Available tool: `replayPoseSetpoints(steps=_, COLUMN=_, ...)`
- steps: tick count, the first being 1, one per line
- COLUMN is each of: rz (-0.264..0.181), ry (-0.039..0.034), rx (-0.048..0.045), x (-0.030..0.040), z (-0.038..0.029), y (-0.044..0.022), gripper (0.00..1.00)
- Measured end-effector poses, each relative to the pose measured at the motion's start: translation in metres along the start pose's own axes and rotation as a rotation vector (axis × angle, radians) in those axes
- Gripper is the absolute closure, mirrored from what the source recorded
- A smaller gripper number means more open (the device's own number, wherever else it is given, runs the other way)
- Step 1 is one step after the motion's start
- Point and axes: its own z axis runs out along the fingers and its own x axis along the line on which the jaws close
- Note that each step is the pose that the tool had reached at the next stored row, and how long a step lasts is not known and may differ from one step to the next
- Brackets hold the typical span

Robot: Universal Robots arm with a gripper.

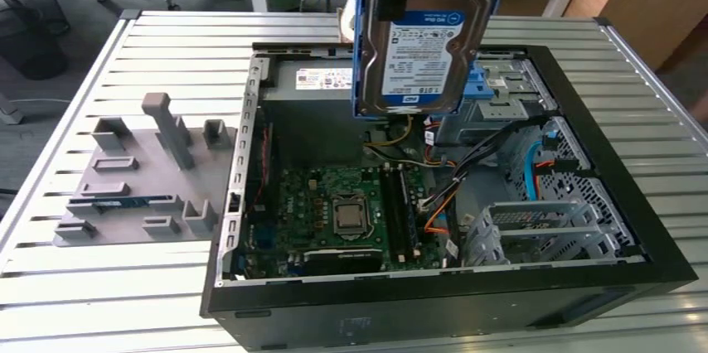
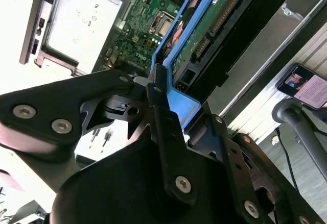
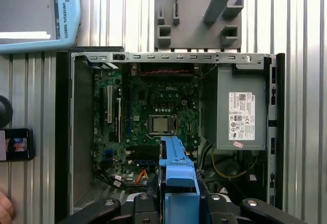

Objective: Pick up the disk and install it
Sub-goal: 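Insert the disk into the insertion slot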

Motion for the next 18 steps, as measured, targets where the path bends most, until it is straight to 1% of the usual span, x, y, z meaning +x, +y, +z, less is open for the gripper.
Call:
replayPoseSetpoints(steps=5, rz=0.0, ry=0.0002, rx=-0.0023, x=-0.0001, z=-0.0002, y=-0.0138, gripper=0.64)
replayPoseSetpoints(steps=7, rz=0.0, ry=0.0001, rx=-0.0025, x=0.0004, z=-0.0001, y=-0.0165, gripper=0.64)
replayPoseSetpoints(steps=10, rz=0.0, ry=0.0, rx=-0.0024, x=0.0032, z=0.0, y=-0.0172, gripper=0.64)
replayPoseSetpoints(steps=13, rz=0.001, ry=0.0, rx=-0.0025, x=0.0088, z=0.0001, y=-0.0173, gripper=0.64)
replayPoseSetpoints(steps=14, rz=0.001, ry=0.0, rx=-0.0025, x=0.011, z=0.0001, y=-0.0173, gripper=0.64)
replayPoseSetpoints(steps=15, rz=0.001, ry=0.0001, rx=-0.0025, x=0.0159, z=0.0002, y=-0.0174, gripper=0.64)
replayPoseSetpoints(steps=18, rz=0.002, ry=0.0, rx=-0.0025, x=0.0237, z=0.0005, y=-0.0174, gripper=0.64)
